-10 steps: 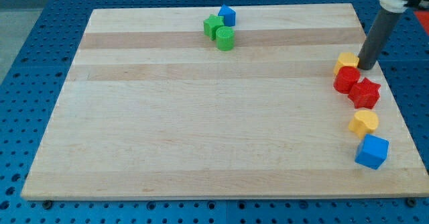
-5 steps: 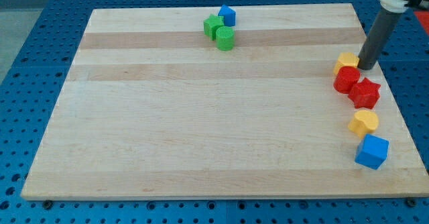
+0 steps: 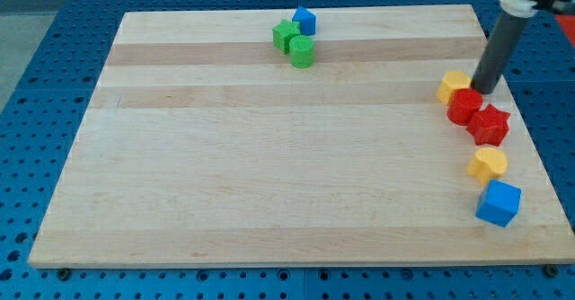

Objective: Adjust the red blocks and yellow hexagon in a vertical line

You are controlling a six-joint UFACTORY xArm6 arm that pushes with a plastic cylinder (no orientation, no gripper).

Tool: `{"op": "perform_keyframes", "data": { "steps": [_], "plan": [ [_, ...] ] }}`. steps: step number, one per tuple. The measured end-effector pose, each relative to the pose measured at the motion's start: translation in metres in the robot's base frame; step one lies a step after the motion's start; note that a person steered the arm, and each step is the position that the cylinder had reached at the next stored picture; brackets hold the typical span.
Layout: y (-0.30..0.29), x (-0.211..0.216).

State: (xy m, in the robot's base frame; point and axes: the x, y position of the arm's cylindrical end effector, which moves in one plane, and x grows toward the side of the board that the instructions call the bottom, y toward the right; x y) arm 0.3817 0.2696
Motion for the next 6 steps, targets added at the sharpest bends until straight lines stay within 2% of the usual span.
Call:
{"op": "perform_keyframes", "data": {
  "steps": [1, 2, 6],
  "plan": [
    [0.021, 0.010],
    [0.020, 0.045],
    [-0.003, 0.071]
  ]
}}
